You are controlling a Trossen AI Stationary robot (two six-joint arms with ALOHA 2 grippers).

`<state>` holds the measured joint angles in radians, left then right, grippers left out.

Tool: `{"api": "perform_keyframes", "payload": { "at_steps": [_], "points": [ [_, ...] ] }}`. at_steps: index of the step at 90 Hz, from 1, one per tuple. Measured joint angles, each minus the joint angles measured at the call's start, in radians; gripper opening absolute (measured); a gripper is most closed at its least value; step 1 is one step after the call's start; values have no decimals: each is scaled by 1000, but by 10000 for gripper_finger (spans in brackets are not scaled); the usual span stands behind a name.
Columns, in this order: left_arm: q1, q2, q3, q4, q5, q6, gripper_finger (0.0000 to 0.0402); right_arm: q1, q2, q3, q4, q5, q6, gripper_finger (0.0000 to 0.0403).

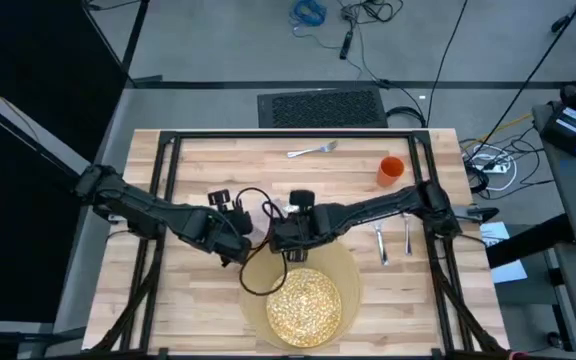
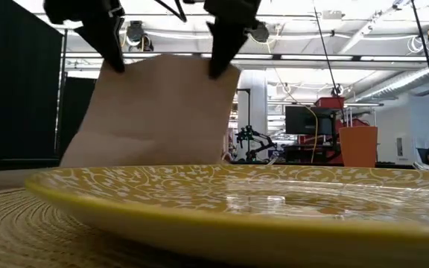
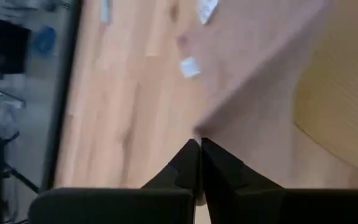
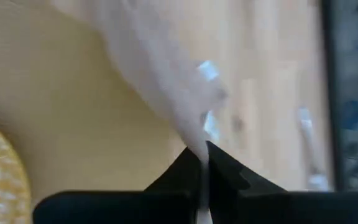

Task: Set table place
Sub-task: Fold the brown table napkin

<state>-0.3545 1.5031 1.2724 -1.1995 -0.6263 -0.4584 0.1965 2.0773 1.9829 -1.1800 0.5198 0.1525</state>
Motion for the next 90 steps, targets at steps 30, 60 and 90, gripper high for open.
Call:
{"api": "perform_keyframes", "payload": {
  "at_steps": [30,60,90],
  "points": [
    [-71,0,175,-54,-97,-8,0,18,0,246,-244,112,-27,0],
    [-97,-1,266,-100,-29,-41,0,26,-24,363,-390,-32,12,0],
    [-54,25,192,-90,-6,-61,0,-96,9,362,-385,-194,-103,0]
  ]
}}
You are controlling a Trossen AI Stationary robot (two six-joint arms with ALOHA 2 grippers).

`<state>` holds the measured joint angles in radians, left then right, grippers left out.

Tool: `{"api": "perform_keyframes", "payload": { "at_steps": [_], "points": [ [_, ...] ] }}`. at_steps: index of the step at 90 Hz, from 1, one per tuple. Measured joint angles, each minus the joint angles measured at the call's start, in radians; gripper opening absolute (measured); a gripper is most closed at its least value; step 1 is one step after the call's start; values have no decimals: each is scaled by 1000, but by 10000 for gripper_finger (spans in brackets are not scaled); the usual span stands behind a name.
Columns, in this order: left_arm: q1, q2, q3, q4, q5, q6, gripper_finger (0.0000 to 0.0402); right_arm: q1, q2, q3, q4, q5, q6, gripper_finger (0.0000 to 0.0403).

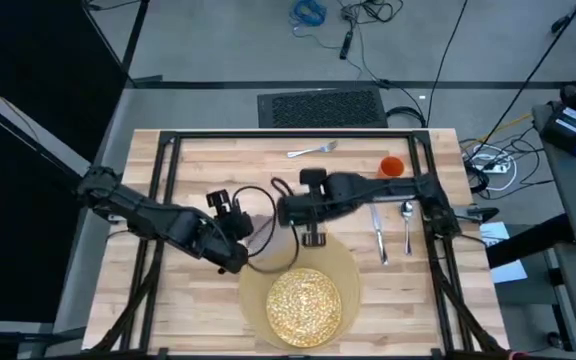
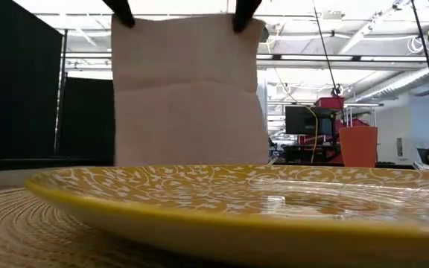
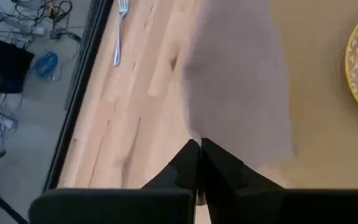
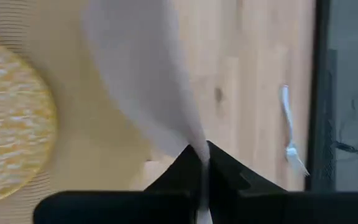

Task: Set table place
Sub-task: Fold the brown table napkin

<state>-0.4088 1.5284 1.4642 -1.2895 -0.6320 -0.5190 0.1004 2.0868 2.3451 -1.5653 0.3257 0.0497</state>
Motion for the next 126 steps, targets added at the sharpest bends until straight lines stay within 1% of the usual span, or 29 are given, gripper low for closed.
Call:
{"api": "perform_keyframes", "payload": {
  "at_steps": [6,20,37,45,53,63,69,82,95,114,126],
  "points": [
    [25,0,-46,9,-1,0,0,-39,17,0,17,-31,-30,0],
    [87,1,-158,91,-9,23,0,-107,76,0,50,-74,-114,0],
    [143,1,-239,132,-33,32,0,-194,162,-1,110,-143,-212,0],
    [165,1,-277,151,-33,36,0,-228,196,-1,136,-153,-248,0],
    [184,1,-325,200,-30,58,0,-262,229,-1,162,-196,-278,0],
    [202,1,-377,289,-22,97,0,-292,260,-1,172,-217,-303,0],
    [213,1,-400,330,3,116,0,-306,272,-1,165,-248,-306,0],
    [219,1,-424,391,40,138,0,-305,266,-4,108,-265,-295,0],
    [218,1,-426,425,89,162,0,-297,262,-5,85,-360,-281,0],
    [217,1,-426,492,148,212,0,-283,264,-61,85,-364,-267,0],
    [215,1,-434,553,236,242,0,-280,264,-123,83,-385,-254,0]
  ]
}}
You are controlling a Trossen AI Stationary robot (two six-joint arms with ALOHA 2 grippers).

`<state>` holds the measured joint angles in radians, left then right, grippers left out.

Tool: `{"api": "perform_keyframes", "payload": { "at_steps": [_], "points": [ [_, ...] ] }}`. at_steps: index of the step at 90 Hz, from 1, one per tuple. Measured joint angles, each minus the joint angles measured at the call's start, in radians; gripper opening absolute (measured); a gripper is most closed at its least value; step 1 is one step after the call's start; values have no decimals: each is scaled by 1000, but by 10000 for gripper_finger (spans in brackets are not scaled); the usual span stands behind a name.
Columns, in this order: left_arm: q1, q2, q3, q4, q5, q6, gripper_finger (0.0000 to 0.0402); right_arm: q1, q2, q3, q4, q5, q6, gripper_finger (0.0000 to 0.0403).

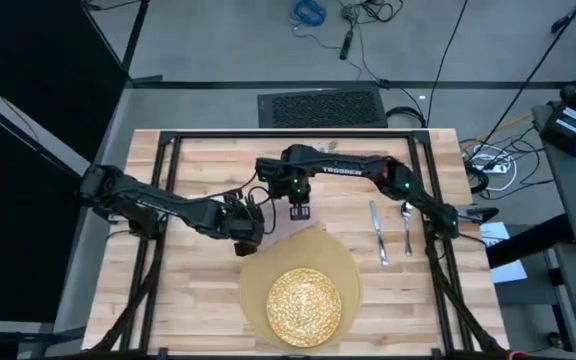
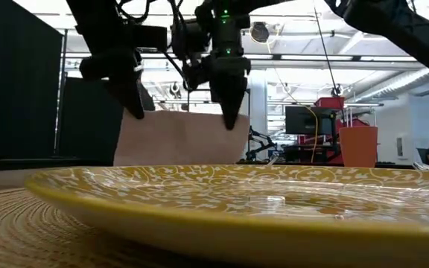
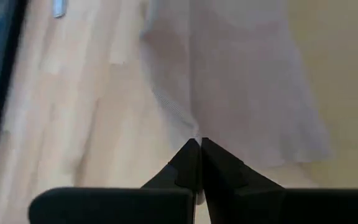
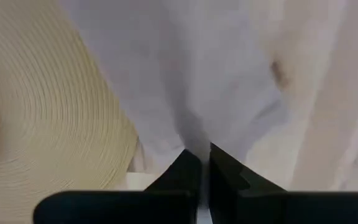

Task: Set table place
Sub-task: Fold the brown table napkin

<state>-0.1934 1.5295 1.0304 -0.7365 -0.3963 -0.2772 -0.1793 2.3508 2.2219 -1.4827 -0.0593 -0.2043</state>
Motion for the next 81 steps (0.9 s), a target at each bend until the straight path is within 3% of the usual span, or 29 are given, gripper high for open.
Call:
{"api": "perform_keyframes", "payload": {
  "at_steps": [15,51,81],
  "points": [
    [-4,0,-20,37,138,33,0,9,0,-50,10,-16,1,0],
    [-3,0,-23,99,196,105,0,11,1,-59,3,-47,28,4],
    [3,0,-23,99,244,127,17,11,1,-59,-25,-46,57,75]
  ]
}}
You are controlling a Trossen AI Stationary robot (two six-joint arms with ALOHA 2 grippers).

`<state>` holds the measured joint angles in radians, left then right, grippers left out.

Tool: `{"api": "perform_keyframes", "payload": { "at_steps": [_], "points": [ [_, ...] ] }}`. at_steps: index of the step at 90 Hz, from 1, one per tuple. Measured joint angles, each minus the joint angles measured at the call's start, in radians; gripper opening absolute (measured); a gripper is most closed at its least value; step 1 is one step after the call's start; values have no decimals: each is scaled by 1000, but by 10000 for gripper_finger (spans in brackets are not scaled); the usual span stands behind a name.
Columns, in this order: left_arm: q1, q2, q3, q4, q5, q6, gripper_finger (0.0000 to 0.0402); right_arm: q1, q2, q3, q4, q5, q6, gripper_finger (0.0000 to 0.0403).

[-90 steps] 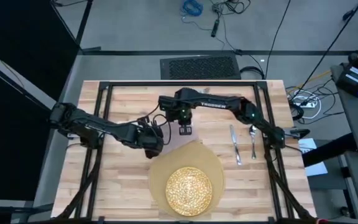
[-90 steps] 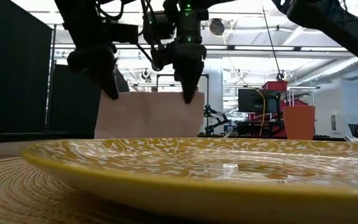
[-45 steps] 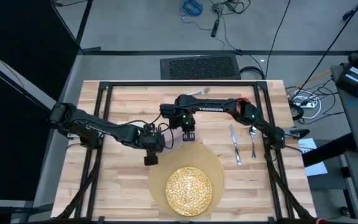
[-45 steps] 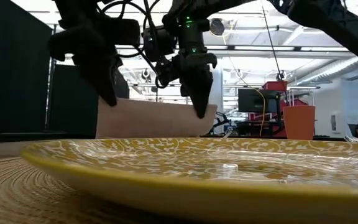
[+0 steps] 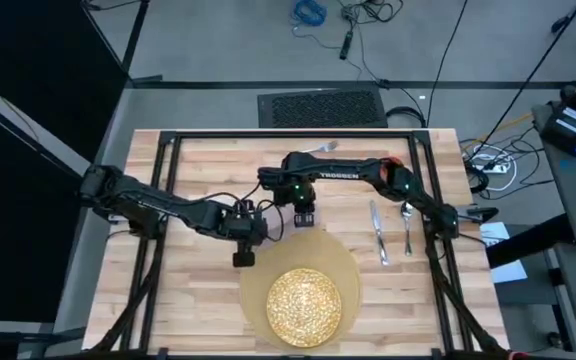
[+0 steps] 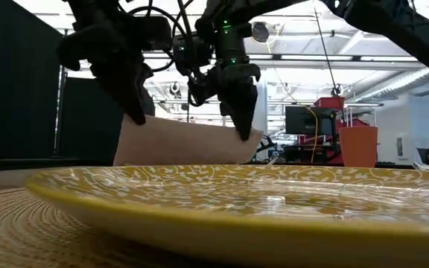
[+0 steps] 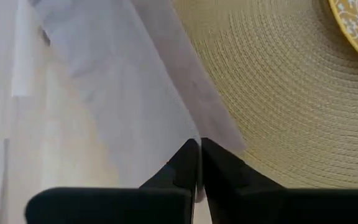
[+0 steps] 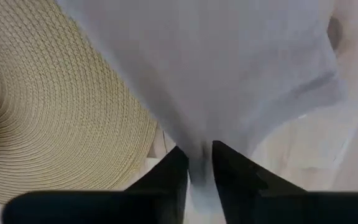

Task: Set table place
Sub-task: Fold the brown table napkin, then move the brown table napkin to the left of the table mat

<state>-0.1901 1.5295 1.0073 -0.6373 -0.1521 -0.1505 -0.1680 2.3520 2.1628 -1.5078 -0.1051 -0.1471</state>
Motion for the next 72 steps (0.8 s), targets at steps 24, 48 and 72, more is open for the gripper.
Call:
{"api": "perform_keyframes", "payload": {
  "at_steps": [24,48,72],
  "points": [
    [0,0,0,3,15,34,71,0,0,0,-29,0,22,144],
    [11,0,0,0,-125,138,75,-15,-66,0,-63,159,-17,159],
    [83,0,0,-25,-80,107,75,-106,-365,1,-64,166,122,143]
  ]
}}
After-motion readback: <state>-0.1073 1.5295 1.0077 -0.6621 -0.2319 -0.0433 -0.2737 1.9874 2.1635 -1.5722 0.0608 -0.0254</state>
